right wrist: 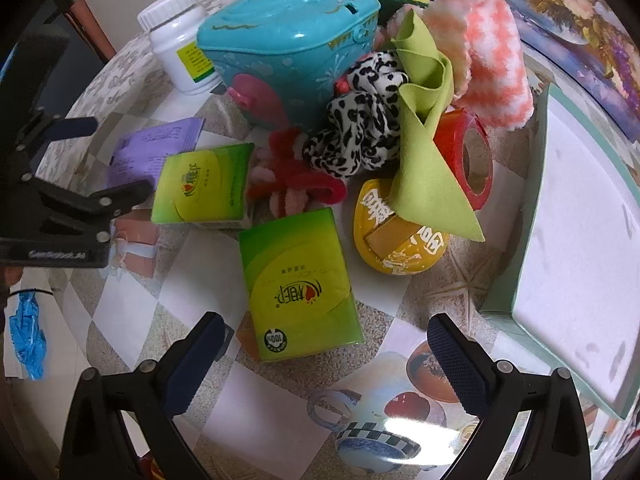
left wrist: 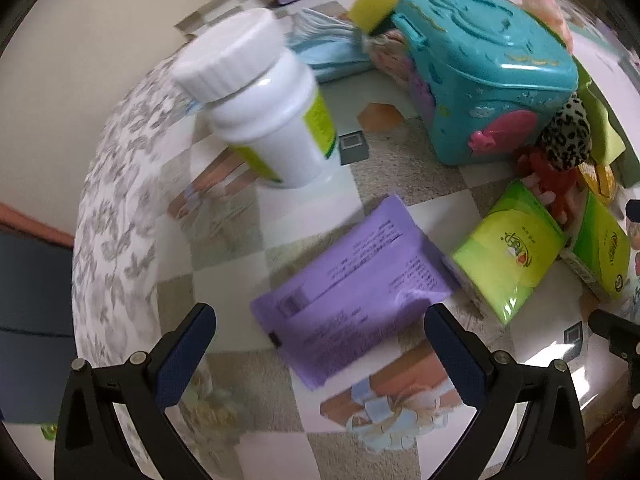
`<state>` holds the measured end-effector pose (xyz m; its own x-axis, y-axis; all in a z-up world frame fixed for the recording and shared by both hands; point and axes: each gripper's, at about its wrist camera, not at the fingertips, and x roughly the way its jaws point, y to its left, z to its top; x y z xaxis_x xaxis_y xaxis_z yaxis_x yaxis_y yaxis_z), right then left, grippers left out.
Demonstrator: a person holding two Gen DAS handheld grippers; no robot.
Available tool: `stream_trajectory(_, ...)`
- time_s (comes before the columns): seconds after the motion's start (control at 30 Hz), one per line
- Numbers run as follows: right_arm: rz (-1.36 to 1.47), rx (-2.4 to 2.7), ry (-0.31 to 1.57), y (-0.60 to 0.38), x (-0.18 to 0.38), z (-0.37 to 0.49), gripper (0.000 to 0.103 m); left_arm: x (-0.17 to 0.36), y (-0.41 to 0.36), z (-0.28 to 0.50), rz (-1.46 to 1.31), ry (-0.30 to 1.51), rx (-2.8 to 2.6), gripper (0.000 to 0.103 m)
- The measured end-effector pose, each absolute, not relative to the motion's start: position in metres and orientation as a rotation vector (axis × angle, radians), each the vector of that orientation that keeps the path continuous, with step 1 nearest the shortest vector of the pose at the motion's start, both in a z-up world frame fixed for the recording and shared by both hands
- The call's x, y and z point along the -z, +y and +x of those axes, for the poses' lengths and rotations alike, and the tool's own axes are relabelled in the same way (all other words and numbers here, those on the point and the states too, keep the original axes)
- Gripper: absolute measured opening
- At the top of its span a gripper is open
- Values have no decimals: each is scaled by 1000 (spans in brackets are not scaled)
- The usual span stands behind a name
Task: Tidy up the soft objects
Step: 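Reach left gripper to purple packet while right gripper reaches green tissue pack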
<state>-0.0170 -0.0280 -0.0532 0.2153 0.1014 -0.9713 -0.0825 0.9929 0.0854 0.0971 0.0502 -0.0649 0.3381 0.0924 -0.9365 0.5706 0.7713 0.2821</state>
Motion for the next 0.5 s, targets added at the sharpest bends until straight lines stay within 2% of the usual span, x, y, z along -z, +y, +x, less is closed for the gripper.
stream_trajectory(0.4, 44, -108, 1360, -37, 58, -17, 102, 72, 59, 115, 540, 1257, 434, 103)
stream_trajectory(0.5, 63, -99, 1356, -43, 57, -17, 98, 72, 72, 118, 471, 1272, 398, 103)
